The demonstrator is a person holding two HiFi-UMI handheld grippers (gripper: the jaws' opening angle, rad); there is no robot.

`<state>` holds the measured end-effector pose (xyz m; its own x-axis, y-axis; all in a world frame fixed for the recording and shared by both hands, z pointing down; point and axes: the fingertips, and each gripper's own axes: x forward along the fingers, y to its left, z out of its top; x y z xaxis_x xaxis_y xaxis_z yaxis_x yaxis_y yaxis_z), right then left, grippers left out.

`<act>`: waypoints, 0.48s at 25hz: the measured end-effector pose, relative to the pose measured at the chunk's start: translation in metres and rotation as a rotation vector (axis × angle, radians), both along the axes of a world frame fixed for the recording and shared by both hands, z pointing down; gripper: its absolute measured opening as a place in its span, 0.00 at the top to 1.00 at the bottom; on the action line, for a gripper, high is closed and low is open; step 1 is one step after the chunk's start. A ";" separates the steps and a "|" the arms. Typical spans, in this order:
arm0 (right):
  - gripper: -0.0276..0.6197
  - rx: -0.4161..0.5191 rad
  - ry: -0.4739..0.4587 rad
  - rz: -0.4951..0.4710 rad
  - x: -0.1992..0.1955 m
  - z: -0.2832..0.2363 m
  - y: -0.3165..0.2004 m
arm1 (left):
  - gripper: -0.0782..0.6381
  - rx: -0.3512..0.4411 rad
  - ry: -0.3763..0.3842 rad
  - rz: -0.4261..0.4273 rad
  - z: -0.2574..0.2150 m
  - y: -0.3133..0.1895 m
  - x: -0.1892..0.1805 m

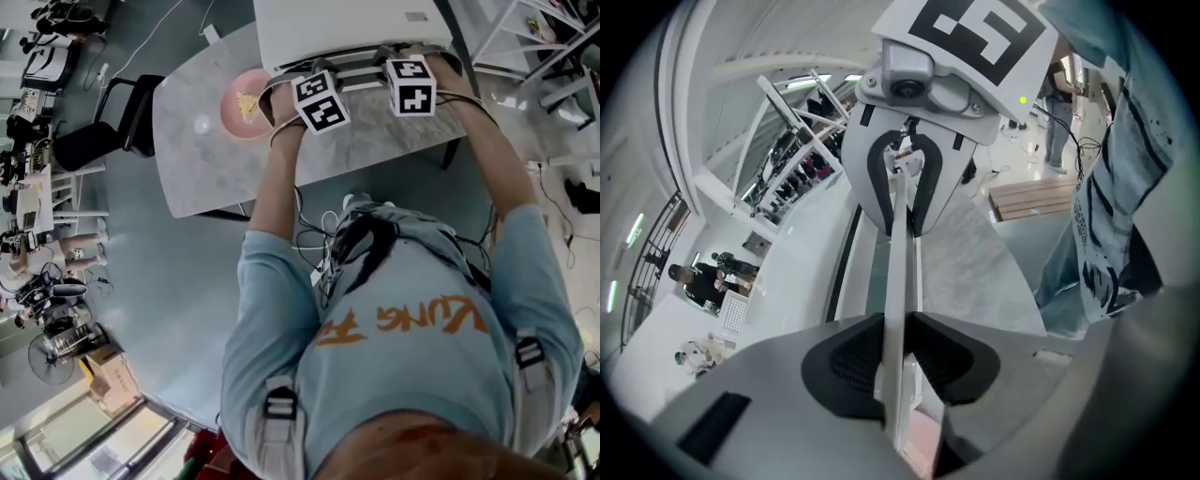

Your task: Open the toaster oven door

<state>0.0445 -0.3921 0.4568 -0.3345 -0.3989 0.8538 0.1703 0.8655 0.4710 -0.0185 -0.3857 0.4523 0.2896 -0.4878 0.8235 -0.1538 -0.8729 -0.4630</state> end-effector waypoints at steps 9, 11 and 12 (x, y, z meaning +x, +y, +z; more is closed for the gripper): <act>0.81 0.140 -0.053 0.015 0.000 0.009 0.019 | 0.76 0.132 -0.029 -0.071 0.010 0.018 0.001; 0.81 0.150 -0.062 0.015 0.002 0.011 0.025 | 0.76 0.149 -0.027 -0.086 0.013 0.024 0.003; 0.81 0.153 -0.066 0.016 0.003 0.013 0.029 | 0.76 0.156 -0.025 -0.092 0.014 0.028 0.004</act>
